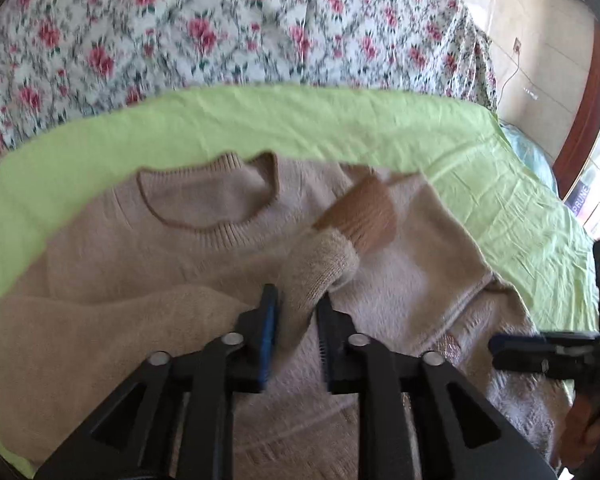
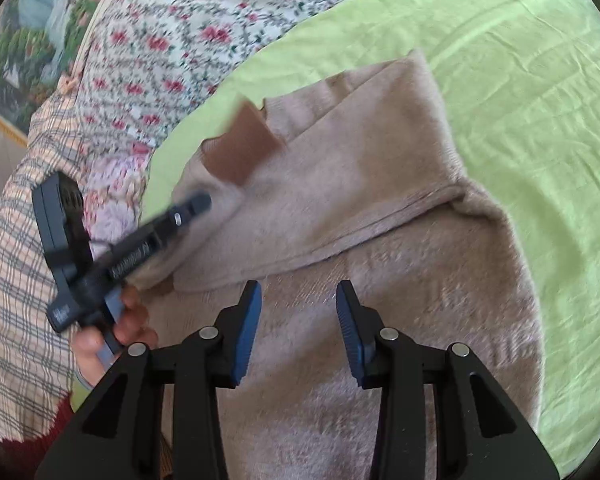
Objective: Fold small clothes
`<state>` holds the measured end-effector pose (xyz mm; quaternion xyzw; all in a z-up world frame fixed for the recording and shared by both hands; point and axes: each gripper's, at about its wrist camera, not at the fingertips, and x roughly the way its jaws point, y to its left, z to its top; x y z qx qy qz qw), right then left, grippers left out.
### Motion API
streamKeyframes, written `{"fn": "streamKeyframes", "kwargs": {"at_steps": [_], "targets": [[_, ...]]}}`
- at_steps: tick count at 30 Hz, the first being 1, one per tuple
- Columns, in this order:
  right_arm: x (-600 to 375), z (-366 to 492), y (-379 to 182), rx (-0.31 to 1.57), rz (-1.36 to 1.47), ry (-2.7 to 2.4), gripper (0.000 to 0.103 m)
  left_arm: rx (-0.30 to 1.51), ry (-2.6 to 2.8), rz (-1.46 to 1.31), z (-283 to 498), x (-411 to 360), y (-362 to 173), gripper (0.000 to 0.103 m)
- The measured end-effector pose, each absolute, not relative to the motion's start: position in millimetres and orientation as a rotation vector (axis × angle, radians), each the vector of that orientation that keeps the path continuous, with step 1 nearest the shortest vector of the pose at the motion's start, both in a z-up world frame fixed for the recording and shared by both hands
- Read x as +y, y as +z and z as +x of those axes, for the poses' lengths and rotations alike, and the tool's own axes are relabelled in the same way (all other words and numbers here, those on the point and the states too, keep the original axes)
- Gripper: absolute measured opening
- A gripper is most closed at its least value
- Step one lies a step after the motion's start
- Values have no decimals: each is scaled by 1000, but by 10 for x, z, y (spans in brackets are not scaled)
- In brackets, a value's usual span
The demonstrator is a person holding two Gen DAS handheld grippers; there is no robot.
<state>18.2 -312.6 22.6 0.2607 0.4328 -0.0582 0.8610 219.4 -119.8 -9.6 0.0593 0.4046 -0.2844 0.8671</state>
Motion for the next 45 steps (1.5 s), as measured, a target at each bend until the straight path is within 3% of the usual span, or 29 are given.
{"fn": "streamKeyframes", "kwargs": {"at_steps": [3, 6, 13, 14, 16, 17, 23, 24, 25, 27, 37, 45], "targets": [[-3167, 240, 244, 890, 546, -130, 45, 831, -576, 108, 2023, -991, -61, 52], [-3201, 353, 244, 876, 538, -125, 45, 793, -521, 116, 1757, -643, 21, 63], [-3223, 696, 198, 865, 475, -96, 45, 815, -231, 85, 1515, 389, -63, 62], [-3211, 745, 199, 862, 451, -91, 47, 827, -186, 73, 1525, 544, -107, 62], [-3162, 865, 180, 872, 380, -89, 64, 866, -118, 39, 1573, 834, -222, 62], [-3128, 935, 164, 881, 338, -89, 66, 880, -97, 27, 1610, 930, -267, 62], [-2939, 1301, 29, 953, 150, -11, 69, 929, -42, -1, 1863, 1172, -458, 64], [-2927, 1319, 34, 949, 139, -2, 64, 931, -40, -6, 1900, 1171, -466, 64], [-2921, 1326, 45, 953, 136, 1, 37, 929, -35, -9, 1938, 1161, -465, 64], [-2941, 1299, 121, 950, 140, -4, 5, 915, -21, -7, 1991, 1129, -452, 64], [-3475, 538, 877, 756, 436, 19, 4, 889, 39, -24, 1963, 1068, -403, 64], [-3696, 651, 322, 964, 390, -202, 7, 915, 47, -99, 1953, 1196, -449, 64]]}}
